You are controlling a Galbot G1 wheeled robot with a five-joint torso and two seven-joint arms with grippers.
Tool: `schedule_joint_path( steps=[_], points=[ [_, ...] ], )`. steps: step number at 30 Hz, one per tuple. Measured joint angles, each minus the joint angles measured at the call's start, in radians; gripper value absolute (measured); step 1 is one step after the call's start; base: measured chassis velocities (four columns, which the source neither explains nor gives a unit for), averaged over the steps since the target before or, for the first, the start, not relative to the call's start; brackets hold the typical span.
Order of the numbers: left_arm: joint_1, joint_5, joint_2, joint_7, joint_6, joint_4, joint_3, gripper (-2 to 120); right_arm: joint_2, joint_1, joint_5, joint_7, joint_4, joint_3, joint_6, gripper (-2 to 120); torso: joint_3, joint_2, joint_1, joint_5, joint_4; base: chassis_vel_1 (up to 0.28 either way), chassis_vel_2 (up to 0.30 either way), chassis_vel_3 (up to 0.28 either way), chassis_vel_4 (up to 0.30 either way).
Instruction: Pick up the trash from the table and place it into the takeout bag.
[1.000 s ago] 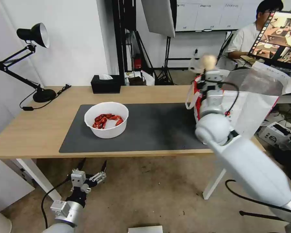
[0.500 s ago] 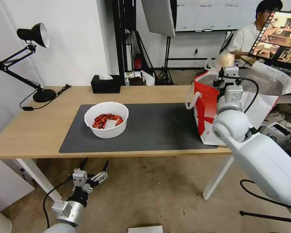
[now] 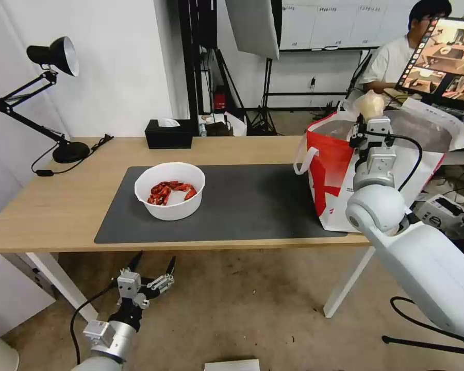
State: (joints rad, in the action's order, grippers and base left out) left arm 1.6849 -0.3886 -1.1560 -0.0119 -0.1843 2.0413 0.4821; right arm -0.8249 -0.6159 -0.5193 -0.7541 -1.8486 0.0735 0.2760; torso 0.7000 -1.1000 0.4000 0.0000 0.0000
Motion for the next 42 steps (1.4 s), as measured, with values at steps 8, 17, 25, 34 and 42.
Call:
schedule_joint_path(
  steps=[8, 17, 25, 34, 42],
  points=[
    [-0.003, 0.001, 0.000, 0.000, 0.001, -0.001, -0.010, 100, 0.016, 0.005, -0.022, 0.000, -0.004, 0.002, 0.002, 85, 0.000, 0.000, 0.000, 0.0000, 0.0000, 0.000, 0.000, 0.000, 0.000],
    [-0.004, 0.001, 0.001, 0.000, 0.001, -0.001, -0.010, 100, 0.018, 0.005, -0.027, 0.002, -0.007, 0.000, 0.005, 100, 0.000, 0.000, 0.000, 0.0000, 0.0000, 0.000, 0.000, 0.000, 0.000],
    [-0.009, 0.001, 0.004, -0.001, 0.004, 0.001, -0.012, 100, 0.024, 0.005, -0.037, 0.006, -0.008, -0.001, 0.005, 100, 0.000, 0.000, 0.000, -0.0001, 0.0000, 0.000, 0.000, 0.000, 0.000],
    [-0.013, -0.002, 0.009, -0.001, 0.007, 0.002, -0.011, 100, 0.021, 0.012, -0.042, 0.008, -0.008, -0.004, 0.004, 100, 0.000, 0.000, 0.000, -0.0001, 0.0001, 0.000, 0.000, 0.000, 0.000],
    [-0.015, -0.005, 0.009, -0.002, 0.008, 0.001, -0.010, 100, 0.030, 0.004, -0.076, 0.017, -0.066, 0.005, -0.007, 100, 0.000, 0.000, 0.000, -0.0002, 0.0001, 0.000, 0.000, 0.000, 0.000]
  ],
)
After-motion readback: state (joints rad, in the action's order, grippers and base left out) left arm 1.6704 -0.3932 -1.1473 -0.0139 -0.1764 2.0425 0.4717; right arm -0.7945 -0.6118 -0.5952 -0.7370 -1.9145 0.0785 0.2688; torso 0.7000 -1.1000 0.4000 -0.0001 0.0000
